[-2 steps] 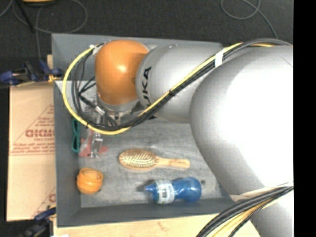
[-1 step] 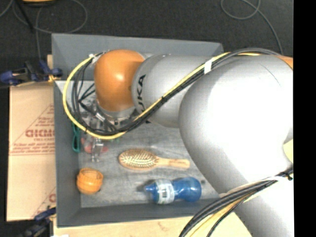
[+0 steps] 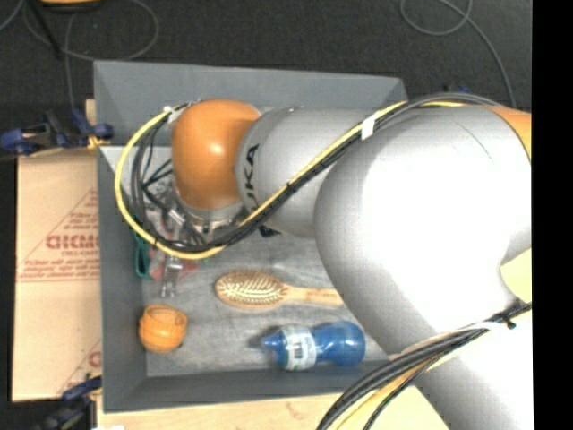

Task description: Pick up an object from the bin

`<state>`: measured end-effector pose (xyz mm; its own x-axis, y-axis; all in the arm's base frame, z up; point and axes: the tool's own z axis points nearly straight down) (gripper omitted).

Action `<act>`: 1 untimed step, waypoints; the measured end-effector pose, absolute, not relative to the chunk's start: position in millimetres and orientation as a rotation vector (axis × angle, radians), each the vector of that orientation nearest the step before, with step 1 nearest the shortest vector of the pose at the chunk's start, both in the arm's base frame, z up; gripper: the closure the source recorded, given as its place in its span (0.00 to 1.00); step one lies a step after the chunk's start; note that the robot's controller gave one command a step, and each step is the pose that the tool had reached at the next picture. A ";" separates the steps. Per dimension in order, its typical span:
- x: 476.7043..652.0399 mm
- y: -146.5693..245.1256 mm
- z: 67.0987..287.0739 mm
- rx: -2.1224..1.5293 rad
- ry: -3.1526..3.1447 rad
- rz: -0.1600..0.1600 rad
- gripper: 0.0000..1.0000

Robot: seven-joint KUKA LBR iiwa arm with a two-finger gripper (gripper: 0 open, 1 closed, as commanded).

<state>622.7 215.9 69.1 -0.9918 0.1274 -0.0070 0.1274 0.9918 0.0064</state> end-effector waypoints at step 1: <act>630.7 196.2 75.6 0.476 3.101 0.006 1.00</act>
Offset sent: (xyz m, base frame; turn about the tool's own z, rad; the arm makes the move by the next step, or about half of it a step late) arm 0.0000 0.0000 0.0000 0.0000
